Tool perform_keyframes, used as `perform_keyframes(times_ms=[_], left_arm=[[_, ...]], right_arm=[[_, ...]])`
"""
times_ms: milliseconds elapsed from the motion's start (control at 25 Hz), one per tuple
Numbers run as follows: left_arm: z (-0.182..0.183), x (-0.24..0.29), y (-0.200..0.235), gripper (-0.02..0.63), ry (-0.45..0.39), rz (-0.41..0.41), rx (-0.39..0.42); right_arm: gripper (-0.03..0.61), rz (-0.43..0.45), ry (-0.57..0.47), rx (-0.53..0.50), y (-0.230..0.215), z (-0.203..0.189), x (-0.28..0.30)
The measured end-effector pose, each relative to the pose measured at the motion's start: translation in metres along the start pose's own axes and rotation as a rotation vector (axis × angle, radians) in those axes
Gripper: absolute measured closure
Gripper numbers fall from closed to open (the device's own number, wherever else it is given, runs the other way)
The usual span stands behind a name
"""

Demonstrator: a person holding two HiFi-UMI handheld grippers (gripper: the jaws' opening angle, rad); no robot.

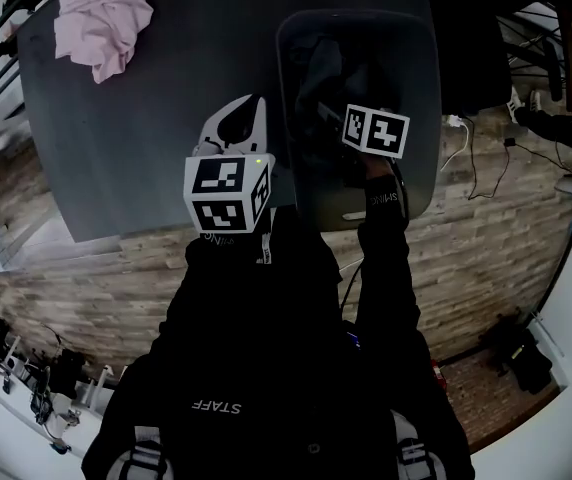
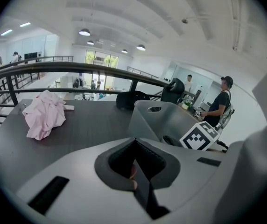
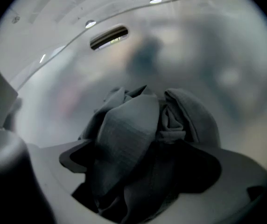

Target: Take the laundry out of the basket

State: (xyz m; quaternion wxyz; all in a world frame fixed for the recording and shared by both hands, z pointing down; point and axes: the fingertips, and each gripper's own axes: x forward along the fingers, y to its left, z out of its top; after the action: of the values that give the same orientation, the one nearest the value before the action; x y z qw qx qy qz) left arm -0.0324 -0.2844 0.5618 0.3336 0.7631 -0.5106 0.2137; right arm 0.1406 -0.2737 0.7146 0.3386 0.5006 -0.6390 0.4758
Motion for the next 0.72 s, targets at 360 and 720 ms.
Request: perform_keyframes(times_ms=[360, 720], left_arm=[[-0.009, 0.005, 0.010, 0.612, 0.018, 0.009, -0.014], [-0.014, 0.009, 0.018, 0.612, 0.034, 0.015, -0.030]], right_arm=[[0.044, -0.044, 0.076, -0.001, -0.009, -0.011, 0.037], [0.035, -0.115, 0.075, -0.016, -0.015, -0.011, 0.057]])
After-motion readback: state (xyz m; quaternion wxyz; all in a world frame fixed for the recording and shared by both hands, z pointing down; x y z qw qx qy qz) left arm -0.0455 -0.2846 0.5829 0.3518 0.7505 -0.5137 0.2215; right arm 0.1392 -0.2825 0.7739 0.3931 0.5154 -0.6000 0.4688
